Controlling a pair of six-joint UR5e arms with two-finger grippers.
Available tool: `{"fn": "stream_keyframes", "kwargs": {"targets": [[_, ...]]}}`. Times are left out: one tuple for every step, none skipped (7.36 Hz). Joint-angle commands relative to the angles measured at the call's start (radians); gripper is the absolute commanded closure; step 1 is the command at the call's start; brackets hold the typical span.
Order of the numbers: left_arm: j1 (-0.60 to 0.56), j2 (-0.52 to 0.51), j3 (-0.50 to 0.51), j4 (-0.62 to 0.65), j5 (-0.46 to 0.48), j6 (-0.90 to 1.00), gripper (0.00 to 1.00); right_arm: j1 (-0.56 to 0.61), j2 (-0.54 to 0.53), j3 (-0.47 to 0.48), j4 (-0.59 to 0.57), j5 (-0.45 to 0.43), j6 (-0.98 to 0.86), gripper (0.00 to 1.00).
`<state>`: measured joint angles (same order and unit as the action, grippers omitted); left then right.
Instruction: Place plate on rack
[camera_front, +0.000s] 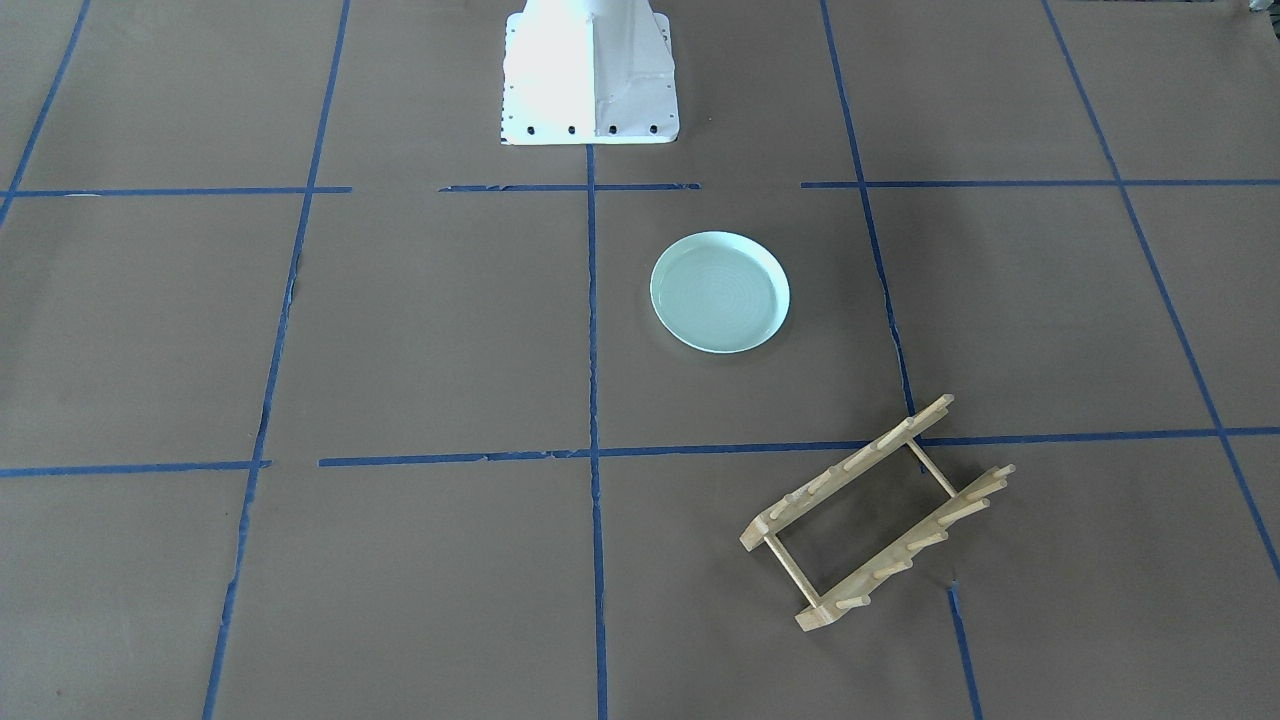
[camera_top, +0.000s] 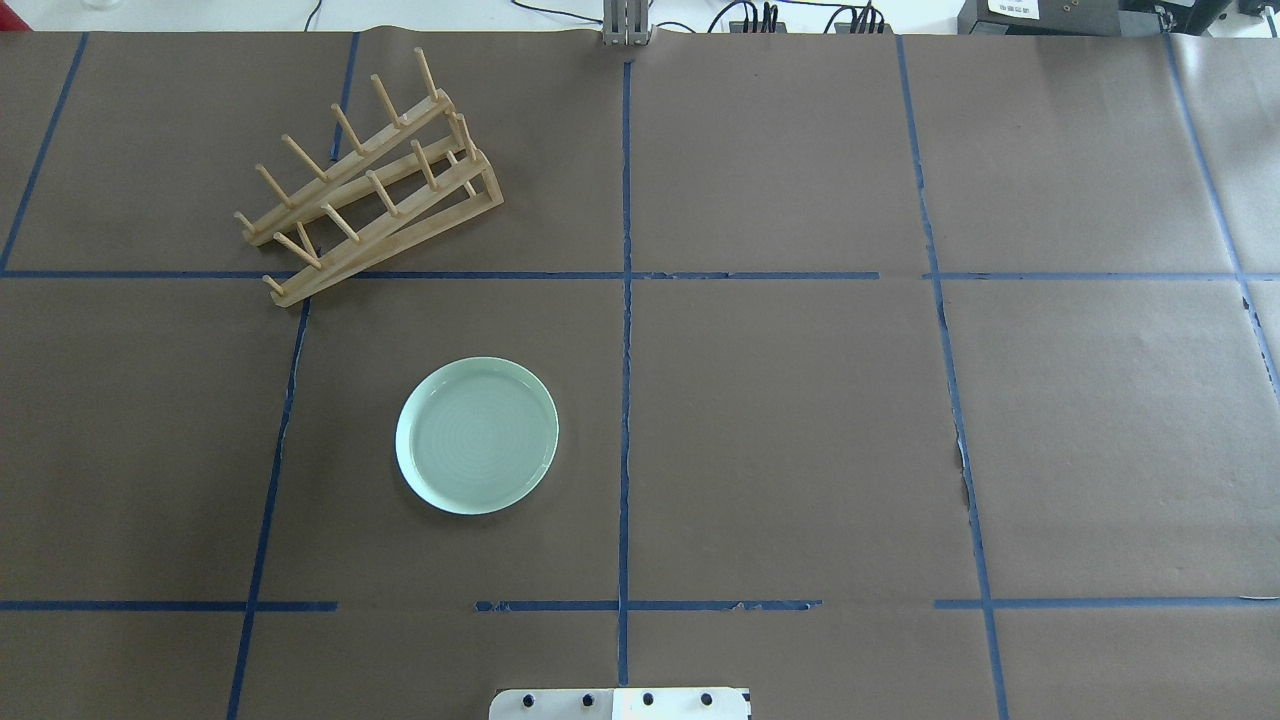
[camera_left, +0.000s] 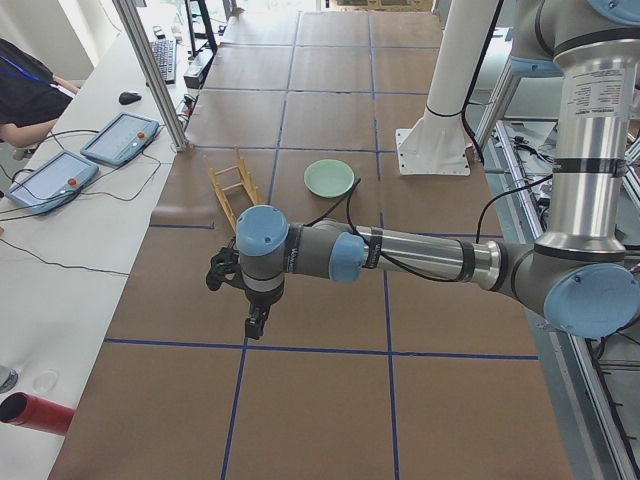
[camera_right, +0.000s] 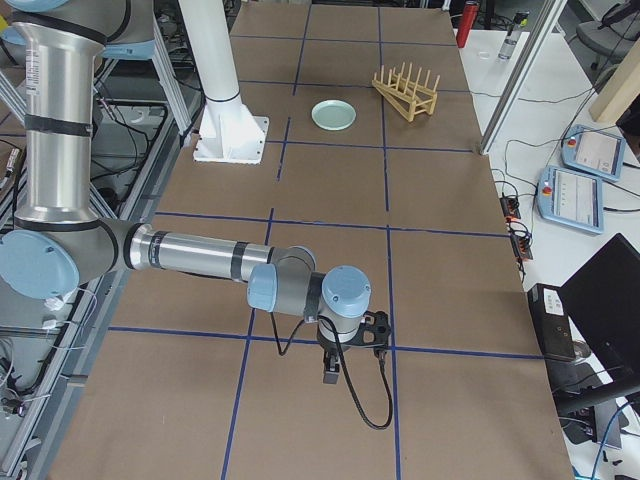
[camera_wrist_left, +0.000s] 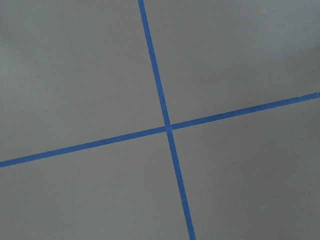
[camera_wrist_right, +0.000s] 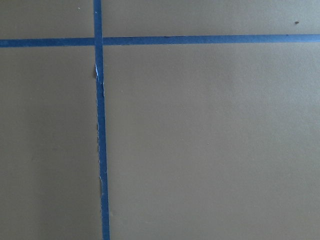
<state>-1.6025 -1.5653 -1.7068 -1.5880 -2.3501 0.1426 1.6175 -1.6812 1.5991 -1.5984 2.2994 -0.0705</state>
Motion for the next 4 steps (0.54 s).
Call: {"fn": "stream_keyframes", "kwargs": {"targets": [[0.004, -0.008, -0.005, -0.019, 0.0, 0.005, 0.0, 0.001, 0.0, -0.001, 0.0, 0.0, 0.0, 0.0], [0.004, -0.01, 0.007, -0.105, -0.003, -0.001, 0.0, 0.001, 0.0, 0.001, 0.0, 0.0, 0.0, 0.0], [0.006, -0.007, 0.01, -0.201, -0.017, -0.027, 0.0, -0.001, 0.0, -0.001, 0.0, 0.0, 0.0, 0.0], [0.06, -0.009, 0.001, -0.21, -0.052, -0.195, 0.0, -0.001, 0.0, 0.001, 0.0, 0.0, 0.0, 0.0]]}}
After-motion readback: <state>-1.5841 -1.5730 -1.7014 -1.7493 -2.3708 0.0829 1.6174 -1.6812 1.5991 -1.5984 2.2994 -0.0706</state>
